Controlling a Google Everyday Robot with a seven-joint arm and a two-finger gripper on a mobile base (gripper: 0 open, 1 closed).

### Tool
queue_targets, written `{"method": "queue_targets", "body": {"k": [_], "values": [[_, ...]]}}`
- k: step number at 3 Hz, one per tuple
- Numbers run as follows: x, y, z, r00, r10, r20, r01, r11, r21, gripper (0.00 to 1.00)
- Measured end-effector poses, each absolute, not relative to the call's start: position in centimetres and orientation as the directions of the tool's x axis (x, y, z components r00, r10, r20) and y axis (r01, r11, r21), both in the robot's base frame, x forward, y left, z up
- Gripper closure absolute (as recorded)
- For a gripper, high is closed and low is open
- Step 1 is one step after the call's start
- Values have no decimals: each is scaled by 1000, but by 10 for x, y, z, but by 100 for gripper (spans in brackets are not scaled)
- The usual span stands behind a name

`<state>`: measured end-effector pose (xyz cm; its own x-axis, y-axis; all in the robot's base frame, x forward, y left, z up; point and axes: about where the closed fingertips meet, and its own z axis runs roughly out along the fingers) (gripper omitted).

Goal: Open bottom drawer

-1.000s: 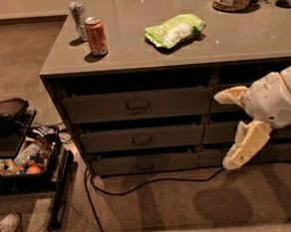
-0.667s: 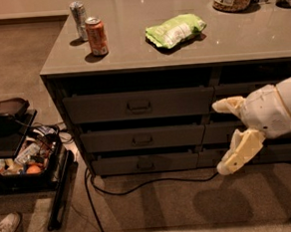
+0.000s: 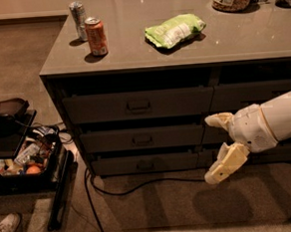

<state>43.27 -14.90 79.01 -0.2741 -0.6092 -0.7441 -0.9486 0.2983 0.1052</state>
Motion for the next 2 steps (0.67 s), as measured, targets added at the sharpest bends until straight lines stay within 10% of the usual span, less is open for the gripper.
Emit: {"method": "queue_targets", "body": {"k": [2], "values": [[419, -112, 800, -178, -224, -958, -984, 38, 173, 0]]}}
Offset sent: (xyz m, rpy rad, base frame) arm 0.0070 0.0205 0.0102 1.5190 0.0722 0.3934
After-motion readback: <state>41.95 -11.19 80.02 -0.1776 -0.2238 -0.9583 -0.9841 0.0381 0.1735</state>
